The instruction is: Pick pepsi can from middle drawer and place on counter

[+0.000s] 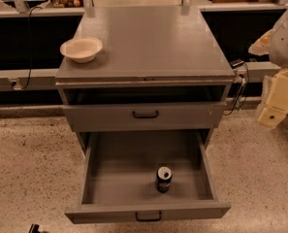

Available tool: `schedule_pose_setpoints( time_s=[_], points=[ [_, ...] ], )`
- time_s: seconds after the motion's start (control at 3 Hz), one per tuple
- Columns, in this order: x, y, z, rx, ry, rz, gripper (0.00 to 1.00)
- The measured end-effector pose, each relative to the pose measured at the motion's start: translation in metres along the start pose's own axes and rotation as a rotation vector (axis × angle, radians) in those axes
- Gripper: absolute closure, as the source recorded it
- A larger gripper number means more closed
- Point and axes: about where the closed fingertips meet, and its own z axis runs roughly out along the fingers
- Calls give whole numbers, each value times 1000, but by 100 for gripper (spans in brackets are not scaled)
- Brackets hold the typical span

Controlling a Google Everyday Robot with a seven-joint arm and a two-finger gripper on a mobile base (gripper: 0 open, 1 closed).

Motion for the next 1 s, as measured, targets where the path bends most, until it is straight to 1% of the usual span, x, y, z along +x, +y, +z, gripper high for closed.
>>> schedule_pose_setpoints(
  time_s=[0.33,0.67,1.0],
  points=[
    [-2,-1,1,9,-14,-9,0],
    [-7,3,51,-45,-86,-21,0],
    [-12,26,122,-94,-190,-22,0]
  ],
)
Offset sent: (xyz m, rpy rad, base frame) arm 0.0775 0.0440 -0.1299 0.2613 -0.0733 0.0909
